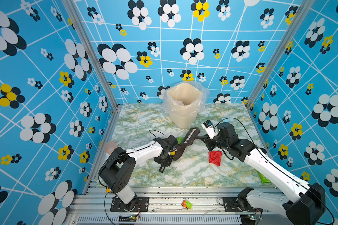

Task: Sweep away the paper scraps from the table
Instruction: 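Sweep the green scrap into the dustpan with the right gripper's brush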

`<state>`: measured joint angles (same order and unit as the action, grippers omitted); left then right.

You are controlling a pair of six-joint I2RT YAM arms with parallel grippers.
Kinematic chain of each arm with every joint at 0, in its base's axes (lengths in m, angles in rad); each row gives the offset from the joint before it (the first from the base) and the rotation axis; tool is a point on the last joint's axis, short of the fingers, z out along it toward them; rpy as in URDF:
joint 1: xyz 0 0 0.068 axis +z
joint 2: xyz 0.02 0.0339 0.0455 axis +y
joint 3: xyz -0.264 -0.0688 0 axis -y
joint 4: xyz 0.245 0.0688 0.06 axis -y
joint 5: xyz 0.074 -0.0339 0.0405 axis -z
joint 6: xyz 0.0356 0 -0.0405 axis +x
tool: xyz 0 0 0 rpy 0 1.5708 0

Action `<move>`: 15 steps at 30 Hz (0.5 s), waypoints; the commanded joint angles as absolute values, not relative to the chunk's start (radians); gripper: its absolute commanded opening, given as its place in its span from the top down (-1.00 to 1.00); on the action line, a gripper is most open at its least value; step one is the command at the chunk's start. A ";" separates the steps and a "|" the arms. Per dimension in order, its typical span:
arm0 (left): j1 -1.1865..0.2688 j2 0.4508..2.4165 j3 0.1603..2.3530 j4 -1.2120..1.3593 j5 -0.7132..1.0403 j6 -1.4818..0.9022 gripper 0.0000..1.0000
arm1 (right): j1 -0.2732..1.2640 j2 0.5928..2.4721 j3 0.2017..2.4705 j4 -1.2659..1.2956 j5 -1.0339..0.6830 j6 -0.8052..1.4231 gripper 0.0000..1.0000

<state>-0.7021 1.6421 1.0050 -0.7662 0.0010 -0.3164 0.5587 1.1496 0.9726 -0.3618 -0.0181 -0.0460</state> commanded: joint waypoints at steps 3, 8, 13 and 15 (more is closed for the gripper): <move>-0.712 1.605 1.037 -0.863 0.033 -0.297 1.00 | 0.537 1.140 0.953 -0.237 0.213 -0.029 1.00; -0.727 1.597 1.041 -0.883 0.025 -0.303 1.00 | 0.533 1.184 0.938 -0.202 0.286 -0.013 1.00; -0.740 1.618 1.035 -0.881 0.024 -0.311 1.00 | 0.533 1.230 0.933 -0.180 0.244 -0.011 1.00; -0.743 1.629 1.035 -0.872 0.029 -0.312 1.00 | 0.533 1.245 0.932 -0.178 0.189 -0.009 1.00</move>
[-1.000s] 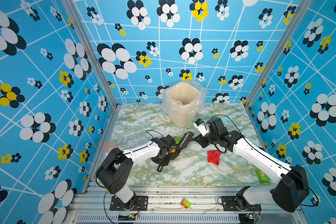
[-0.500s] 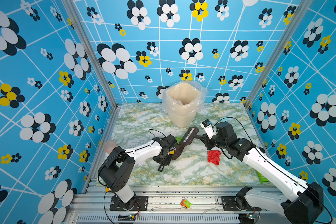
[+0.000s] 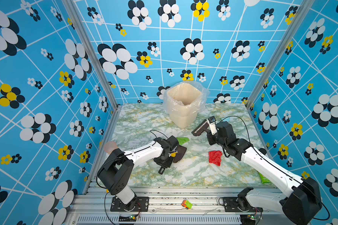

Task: Sweep away the paper scraps from the table
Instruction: 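Sweep the green scrap into the dustpan with the right gripper's brush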

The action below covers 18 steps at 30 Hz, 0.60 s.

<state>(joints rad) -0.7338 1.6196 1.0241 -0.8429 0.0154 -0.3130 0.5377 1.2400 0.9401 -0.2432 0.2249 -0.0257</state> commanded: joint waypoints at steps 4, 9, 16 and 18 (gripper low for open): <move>-0.744 1.647 1.037 -0.866 0.031 -0.314 1.00 | 0.532 1.265 0.936 -0.200 0.051 -0.020 1.00; -0.744 1.649 1.037 -0.862 0.023 -0.312 1.00 | 0.533 1.267 0.928 -0.235 -0.054 -0.041 1.00; -0.742 1.660 1.036 -0.849 0.012 -0.310 1.00 | 0.532 1.258 0.937 -0.371 -0.187 -0.098 1.00; -0.741 1.662 1.032 -0.840 0.003 -0.315 1.00 | 0.532 1.251 0.940 -0.412 -0.205 -0.108 1.00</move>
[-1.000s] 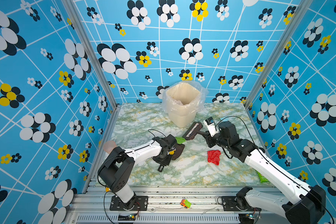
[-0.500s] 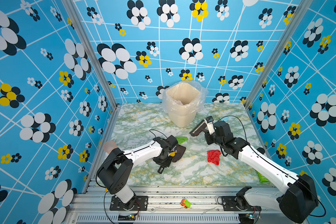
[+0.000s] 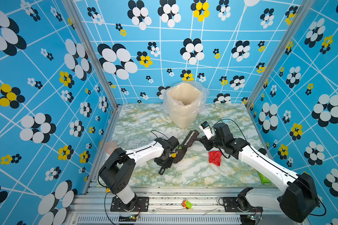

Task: Sweep away the paper scraps from the table
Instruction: 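Sweep the green scrap into the dustpan with the right gripper's brush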

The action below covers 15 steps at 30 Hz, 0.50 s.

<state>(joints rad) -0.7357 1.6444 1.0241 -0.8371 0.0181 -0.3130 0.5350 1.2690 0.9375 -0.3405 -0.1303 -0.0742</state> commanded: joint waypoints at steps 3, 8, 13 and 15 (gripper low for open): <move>-0.734 1.664 1.029 -0.830 0.002 -0.318 1.00 | 0.533 1.233 0.939 -0.460 -0.222 -0.112 1.00; -0.729 1.670 1.035 -0.826 -0.012 -0.317 1.00 | 0.532 1.203 0.942 -0.532 -0.241 -0.113 1.00; -0.729 1.659 1.037 -0.790 -0.016 -0.308 1.00 | 0.532 1.151 0.944 -0.507 -0.165 -0.077 1.00; -0.730 1.645 1.036 -0.772 -0.018 -0.307 1.00 | 0.532 1.119 0.945 -0.471 -0.126 -0.057 1.00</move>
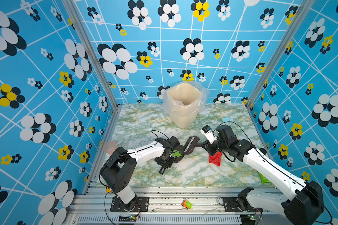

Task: Sweep away the paper scraps from the table
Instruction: 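Sweep the green scrap into the dustpan with the right gripper's brush, then lift the loaded dustpan with the left gripper while the right gripper draws the brush back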

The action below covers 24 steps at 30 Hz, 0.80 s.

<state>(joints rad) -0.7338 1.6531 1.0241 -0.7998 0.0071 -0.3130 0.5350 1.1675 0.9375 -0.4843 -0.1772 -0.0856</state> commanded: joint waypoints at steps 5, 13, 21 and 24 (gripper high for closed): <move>-0.729 1.617 1.060 -0.769 -0.028 -0.298 1.00 | 0.515 1.055 0.956 -0.415 -0.068 -0.018 1.00; -0.727 1.577 1.172 -0.901 -0.017 -0.246 1.00 | 0.438 0.972 0.966 -0.396 0.011 0.039 1.00; -0.727 1.553 1.322 -1.060 0.029 -0.172 1.00 | 0.332 0.876 0.912 -0.368 0.152 0.112 1.00; -0.728 1.551 1.395 -1.133 0.047 -0.138 1.00 | 0.293 0.848 0.899 -0.368 0.172 0.132 1.00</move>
<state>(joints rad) -0.7338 1.5795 1.3300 -1.0199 0.0200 -0.1913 0.3172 0.8753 0.9108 -0.4263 0.1123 0.0895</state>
